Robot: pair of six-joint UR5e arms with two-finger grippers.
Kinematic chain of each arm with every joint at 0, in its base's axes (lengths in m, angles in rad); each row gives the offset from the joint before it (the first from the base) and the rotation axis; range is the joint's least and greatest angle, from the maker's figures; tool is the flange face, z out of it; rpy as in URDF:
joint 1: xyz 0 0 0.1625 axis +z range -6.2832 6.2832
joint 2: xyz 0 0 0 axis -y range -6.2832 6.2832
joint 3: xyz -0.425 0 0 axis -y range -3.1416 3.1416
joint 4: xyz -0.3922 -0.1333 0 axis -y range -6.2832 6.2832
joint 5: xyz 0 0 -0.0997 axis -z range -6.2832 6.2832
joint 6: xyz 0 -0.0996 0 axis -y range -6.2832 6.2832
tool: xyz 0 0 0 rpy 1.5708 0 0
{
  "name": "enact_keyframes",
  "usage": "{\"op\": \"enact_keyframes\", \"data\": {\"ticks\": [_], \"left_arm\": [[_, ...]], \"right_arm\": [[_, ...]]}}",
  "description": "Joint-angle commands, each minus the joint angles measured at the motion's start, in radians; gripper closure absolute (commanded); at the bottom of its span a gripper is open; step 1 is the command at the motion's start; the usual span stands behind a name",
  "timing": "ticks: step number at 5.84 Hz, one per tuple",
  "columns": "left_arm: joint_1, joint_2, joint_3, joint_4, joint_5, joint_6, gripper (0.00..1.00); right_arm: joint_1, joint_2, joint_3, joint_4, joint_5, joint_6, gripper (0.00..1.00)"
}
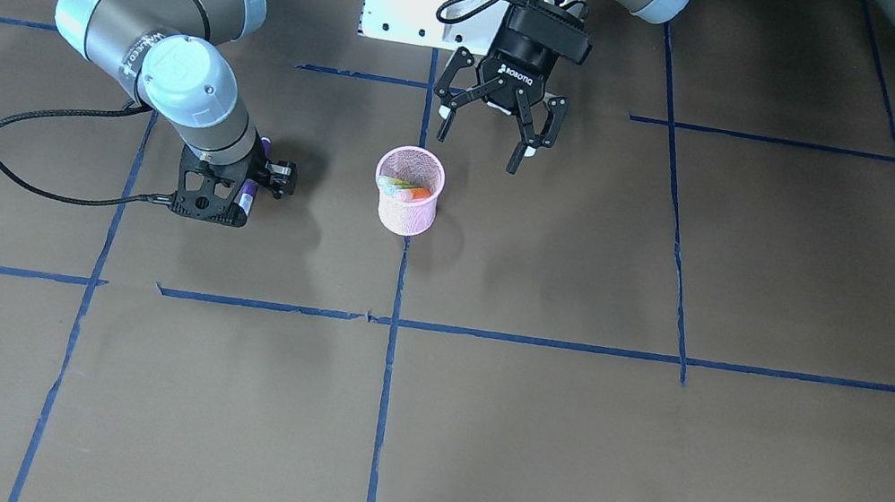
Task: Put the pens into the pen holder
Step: 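Grasp the purple marker with the right gripper and lift it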
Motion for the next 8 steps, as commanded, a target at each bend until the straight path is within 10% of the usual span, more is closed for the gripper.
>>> {"op": "enact_keyframes", "data": {"ticks": [1,6,8], "left_arm": [[0.0,0.0,0.001,0.0,0.0,0.0,0.01],[0.0,0.0,0.0,-0.002,0.0,0.0,0.0],[0.0,0.015,-0.057,0.002,-0.005,0.012,0.01]], "right_arm": [[-0.001,-0.003,0.002,0.0,0.021,0.0,1.0],[0.047,-0.009,0.12,-0.003,0.056,0.044,1.0],[-0.013,0.006,0.311,-0.002,-0.197,0.235,1.0]]}}
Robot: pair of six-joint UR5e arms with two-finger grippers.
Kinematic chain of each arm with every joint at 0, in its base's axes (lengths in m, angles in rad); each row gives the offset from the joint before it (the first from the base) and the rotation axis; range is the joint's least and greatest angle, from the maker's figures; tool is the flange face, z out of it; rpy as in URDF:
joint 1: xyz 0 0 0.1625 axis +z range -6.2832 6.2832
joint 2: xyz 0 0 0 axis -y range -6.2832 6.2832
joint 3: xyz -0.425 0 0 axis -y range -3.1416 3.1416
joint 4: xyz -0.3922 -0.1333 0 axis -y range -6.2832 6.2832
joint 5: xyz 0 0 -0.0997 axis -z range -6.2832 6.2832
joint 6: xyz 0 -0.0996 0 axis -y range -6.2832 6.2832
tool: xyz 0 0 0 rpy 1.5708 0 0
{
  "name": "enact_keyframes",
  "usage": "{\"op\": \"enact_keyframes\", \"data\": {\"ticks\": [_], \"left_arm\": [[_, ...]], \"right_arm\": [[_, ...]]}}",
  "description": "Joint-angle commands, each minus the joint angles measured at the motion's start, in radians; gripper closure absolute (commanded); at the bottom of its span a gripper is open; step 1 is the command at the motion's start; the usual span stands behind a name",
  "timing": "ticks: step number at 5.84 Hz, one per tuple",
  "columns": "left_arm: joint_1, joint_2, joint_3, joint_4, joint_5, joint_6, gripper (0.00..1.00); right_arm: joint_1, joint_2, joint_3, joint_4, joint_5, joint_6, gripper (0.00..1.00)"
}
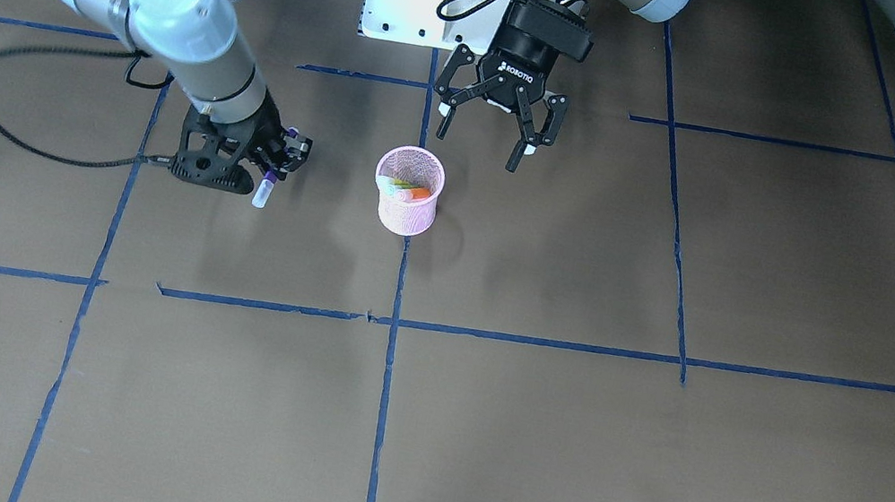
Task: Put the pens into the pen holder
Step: 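Lower the purple marker into the cup while the left arm withdraws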
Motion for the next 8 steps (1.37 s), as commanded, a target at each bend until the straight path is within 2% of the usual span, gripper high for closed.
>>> {"op": "enact_keyframes", "data": {"ticks": [1,2,3,4,5,6,7,8], "left_arm": [[-0.02,0.036,-0.052,0.002,-0.072,0.009,0.03],[-0.078,0.072,-0.054,0.004,-0.185,0.009,0.03],[-0.172,0.092,-0.057,0.014,-0.362,0.011,0.04],[-0.278,0.134,-0.054,0.016,-0.529,0.012,0.05],[-0.348,0.152,-0.054,0.036,-0.628,0.012,0.05],[-0.356,0.175,-0.054,0.048,-0.635,0.018,0.05],[-0.356,0.201,-0.058,0.059,-0.635,0.142,0.04],[-0.356,0.209,-0.058,0.06,-0.635,0.15,0.04]], "right_arm": [[-0.067,0.009,0.176,0.002,-0.222,0.148,1.0],[-0.115,0.041,0.204,0.001,-0.341,0.178,1.0],[-0.166,0.083,0.205,0.002,-0.51,0.281,1.0],[-0.228,0.094,0.209,0.002,-0.632,0.305,1.0],[-0.331,0.101,0.204,0.002,-0.855,0.352,1.0],[-0.432,0.1,0.19,0.004,-1.111,0.351,1.0],[-0.465,0.092,0.163,0.002,-1.189,0.35,1.0],[-0.467,0.1,0.14,-0.008,-1.292,0.336,1.0]]}}
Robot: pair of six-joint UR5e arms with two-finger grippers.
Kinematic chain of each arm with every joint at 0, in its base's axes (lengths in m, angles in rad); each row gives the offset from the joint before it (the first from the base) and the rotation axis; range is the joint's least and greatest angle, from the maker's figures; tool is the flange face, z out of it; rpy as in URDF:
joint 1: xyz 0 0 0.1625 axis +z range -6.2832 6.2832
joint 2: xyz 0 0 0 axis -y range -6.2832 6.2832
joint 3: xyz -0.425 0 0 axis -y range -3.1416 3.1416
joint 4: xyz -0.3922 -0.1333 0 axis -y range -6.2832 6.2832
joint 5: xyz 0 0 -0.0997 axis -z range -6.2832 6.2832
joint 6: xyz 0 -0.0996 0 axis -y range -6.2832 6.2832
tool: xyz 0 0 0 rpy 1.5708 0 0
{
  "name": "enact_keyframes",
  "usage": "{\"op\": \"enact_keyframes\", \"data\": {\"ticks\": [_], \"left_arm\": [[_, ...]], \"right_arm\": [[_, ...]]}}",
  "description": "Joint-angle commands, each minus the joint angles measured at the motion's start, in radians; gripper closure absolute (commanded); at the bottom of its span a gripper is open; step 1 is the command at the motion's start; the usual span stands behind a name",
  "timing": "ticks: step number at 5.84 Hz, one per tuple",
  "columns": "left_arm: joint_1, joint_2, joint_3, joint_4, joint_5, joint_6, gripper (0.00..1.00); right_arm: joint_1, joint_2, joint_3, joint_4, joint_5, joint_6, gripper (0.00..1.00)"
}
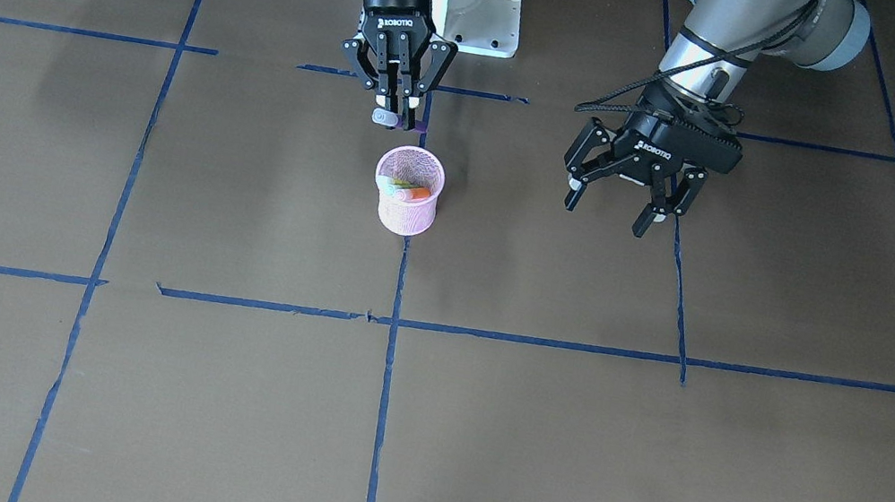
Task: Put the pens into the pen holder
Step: 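Lower the purple marker into the cup while the left arm withdraws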
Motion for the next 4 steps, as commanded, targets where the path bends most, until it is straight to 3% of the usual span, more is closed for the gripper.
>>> {"op": "enact_keyframes", "data": {"ticks": [1,3,4], "left_arm": [[-0.003,0.018,-0.003,0.004,-0.002,0.031,0.04],[-0.002,0.021,-0.003,0.003,-0.002,0.031,0.04],[-0.003,0.021,-0.003,0.004,-0.002,0.031,0.04]], "right_arm": [[-0.024,0.029,-0.095,-0.03,-0.17,-0.011,1.0],[-0.029,0.043,-0.122,-0.023,-0.183,-0.009,0.95],[-0.044,0.034,-0.12,-0.015,-0.181,-0.011,0.63]]}}
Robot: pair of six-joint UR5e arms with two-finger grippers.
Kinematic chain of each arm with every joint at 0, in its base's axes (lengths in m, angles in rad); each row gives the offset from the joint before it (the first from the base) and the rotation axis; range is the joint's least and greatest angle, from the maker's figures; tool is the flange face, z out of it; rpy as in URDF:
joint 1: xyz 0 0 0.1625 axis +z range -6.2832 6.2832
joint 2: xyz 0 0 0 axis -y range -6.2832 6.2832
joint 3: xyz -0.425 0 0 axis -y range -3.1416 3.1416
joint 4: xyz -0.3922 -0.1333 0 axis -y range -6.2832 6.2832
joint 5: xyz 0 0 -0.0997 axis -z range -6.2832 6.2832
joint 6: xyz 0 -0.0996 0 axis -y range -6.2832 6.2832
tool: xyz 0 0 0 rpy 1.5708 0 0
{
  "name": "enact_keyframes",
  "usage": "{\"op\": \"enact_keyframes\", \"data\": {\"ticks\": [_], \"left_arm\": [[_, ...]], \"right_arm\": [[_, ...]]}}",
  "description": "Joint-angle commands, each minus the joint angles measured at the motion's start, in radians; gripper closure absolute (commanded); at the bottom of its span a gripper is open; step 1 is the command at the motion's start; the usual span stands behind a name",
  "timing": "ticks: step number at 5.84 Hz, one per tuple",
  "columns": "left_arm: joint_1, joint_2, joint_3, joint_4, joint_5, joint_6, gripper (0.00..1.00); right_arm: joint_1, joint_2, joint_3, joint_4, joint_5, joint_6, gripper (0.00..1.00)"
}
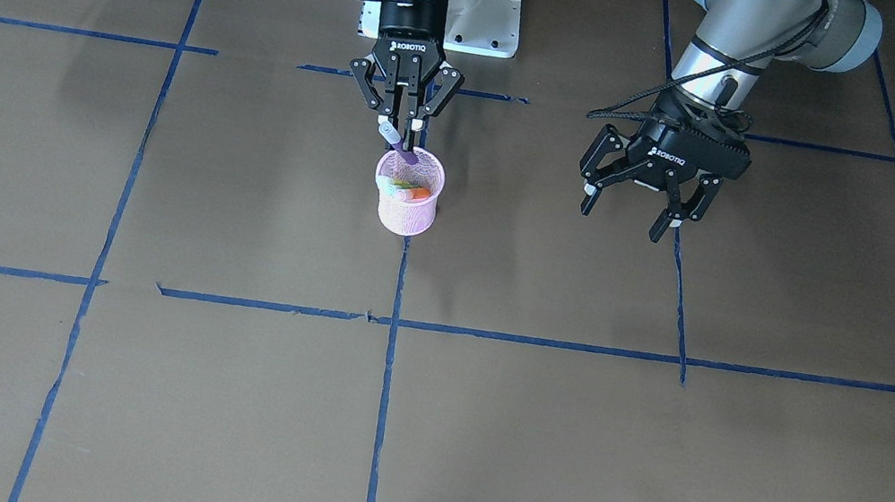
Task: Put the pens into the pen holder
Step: 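Lower the purple marker into the cup while the left arm withdraws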
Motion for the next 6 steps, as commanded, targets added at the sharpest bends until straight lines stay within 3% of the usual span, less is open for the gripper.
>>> {"op": "enact_keyframes", "data": {"ticks": [1,2,3,4,5,6], "left_arm": [[-0.001,0.002,0.005,0.001,0.0,0.003,0.04],[-0.001,0.002,0.011,0.001,0.0,0.031,0.04],[-0.005,0.023,0.017,0.006,0.0,0.108,0.04],[-0.014,0.06,0.022,0.009,-0.002,0.203,0.04],[-0.027,0.106,0.029,0.01,-0.005,0.3,0.04],[-0.068,0.126,0.052,0.048,-0.062,0.378,0.04]], "right_arm": [[-0.016,-0.003,-0.004,0.005,-0.001,-0.001,0.36],[-0.016,-0.006,0.006,0.005,-0.001,-0.001,0.25],[-0.01,-0.012,0.086,-0.006,0.019,-0.024,0.26],[0.026,-0.073,0.139,-0.003,0.128,-0.089,0.28],[0.131,-0.12,0.22,-0.006,0.365,-0.125,0.32],[0.283,-0.218,0.287,-0.006,0.689,-0.265,0.33]]}}
